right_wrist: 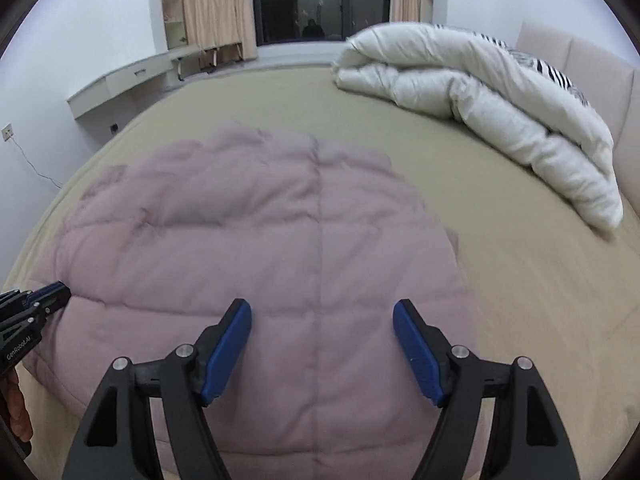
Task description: Fold large clothes
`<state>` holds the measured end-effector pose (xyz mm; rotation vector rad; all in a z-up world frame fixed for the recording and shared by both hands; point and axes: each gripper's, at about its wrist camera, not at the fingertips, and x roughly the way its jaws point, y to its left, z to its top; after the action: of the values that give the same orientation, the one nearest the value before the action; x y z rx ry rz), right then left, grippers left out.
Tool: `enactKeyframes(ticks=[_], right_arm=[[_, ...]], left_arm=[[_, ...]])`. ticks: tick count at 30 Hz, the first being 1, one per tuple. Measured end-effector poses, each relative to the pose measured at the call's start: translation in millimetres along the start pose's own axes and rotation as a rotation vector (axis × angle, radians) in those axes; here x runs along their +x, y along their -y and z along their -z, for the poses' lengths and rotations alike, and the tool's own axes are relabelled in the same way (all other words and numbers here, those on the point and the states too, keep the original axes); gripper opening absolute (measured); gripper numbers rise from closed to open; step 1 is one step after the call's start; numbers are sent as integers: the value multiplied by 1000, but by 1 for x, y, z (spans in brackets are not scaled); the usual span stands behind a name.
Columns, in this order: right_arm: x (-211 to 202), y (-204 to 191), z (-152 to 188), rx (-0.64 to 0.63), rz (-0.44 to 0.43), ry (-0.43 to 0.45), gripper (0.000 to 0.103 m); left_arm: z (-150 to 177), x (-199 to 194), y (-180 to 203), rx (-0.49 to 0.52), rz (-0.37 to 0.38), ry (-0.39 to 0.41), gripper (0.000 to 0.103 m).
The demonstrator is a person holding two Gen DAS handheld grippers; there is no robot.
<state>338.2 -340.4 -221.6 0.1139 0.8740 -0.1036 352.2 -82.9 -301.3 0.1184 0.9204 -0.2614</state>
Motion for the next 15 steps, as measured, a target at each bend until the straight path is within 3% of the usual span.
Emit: enactKeyframes(ticks=[9,12,14,15], right_arm=[[30,5,15,-23,19,5,91],[31,4,21,-36,22,18,91],[28,6,12,-26,10,-36,91],[24,8,2,-7,6,-74,81]], left_arm=[[15,21,-10,-25,22,0,13],[17,20,-9,-6,9,-10,13],[10,13,-11,-5,13,-43,13],[3,5,-13,-5,15,-53,13]])
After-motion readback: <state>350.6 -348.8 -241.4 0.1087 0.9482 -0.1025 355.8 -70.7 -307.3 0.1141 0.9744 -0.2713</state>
